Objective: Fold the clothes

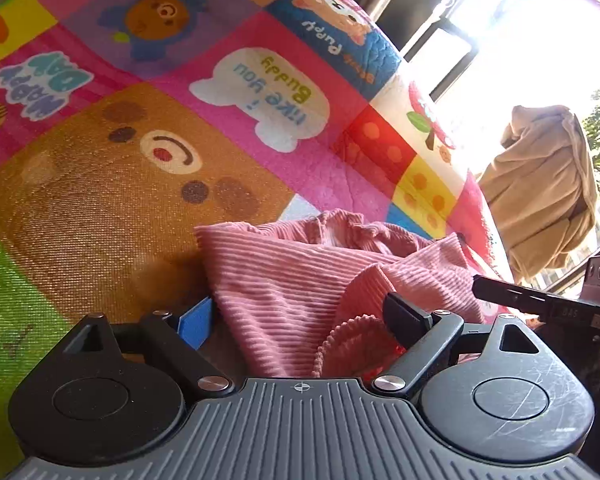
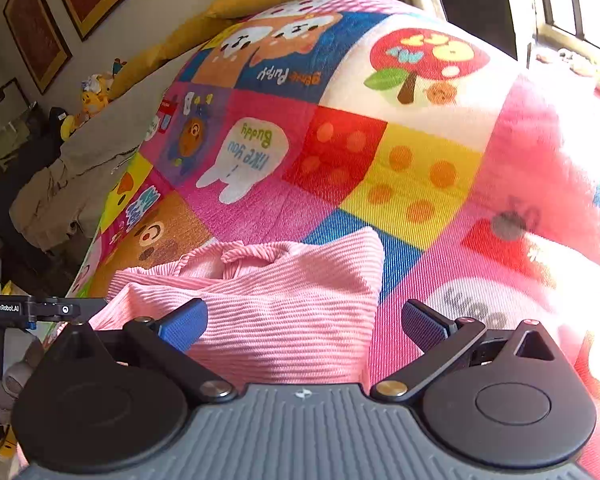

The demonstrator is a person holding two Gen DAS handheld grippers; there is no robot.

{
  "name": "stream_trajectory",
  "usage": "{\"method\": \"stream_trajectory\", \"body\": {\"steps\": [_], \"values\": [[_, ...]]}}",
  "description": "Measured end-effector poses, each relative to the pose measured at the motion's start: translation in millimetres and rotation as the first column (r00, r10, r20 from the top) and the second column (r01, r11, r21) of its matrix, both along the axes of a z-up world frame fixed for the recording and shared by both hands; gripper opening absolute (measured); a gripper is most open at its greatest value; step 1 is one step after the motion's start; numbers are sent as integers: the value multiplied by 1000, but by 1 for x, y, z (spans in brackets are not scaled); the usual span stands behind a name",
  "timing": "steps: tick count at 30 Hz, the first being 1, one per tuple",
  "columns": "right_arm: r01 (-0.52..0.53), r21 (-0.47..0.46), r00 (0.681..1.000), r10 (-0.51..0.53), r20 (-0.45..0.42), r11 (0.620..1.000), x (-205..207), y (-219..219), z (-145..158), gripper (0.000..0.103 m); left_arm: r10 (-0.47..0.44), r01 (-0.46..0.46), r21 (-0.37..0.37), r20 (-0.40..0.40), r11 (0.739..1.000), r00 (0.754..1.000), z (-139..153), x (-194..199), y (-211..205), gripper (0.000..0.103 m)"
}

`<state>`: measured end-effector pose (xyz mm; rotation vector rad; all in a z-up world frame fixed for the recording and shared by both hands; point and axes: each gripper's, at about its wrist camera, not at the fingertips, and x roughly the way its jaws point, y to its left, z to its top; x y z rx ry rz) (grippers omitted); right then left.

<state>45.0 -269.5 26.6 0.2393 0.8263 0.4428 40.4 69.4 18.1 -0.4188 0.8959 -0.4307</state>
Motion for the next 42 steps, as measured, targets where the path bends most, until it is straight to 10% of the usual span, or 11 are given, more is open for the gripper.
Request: {"method": "stream_trajectory", "body": {"steps": [9,13,16,18,23,30,36,42], "values": [[-66,-286,981,114,155,956,-48,18,-4,103,-25,25,-8,-6,1000,1000,-7,36,-11,36],[-47,-353,979,112,168,935,-40,30,-11,103,15,-15,3,22,1000,1000,0,63,-8,30],[-36,-357,980,103,172,934,-33,33,-10,103,60,-60,5,80,998,995,23,64,5,39],[-27,-362,974,106,200,932,-34,29,-3,103,63,-67,23,140,998,988,43,51,14,64],[105,-370,959,5,285,923,-25,10,17,103,-92,47,167,269,985,959,67,4,-7,92],[182,-389,963,-82,258,903,-8,-2,4,103,-196,13,553,274,833,942,24,-3,-44,92],[196,-397,954,-82,287,896,-17,-11,10,103,-116,-49,525,276,850,954,27,-5,-13,93],[81,-403,969,24,247,911,-48,-6,14,103,-210,121,345,233,931,950,39,-23,-14,93]]}}
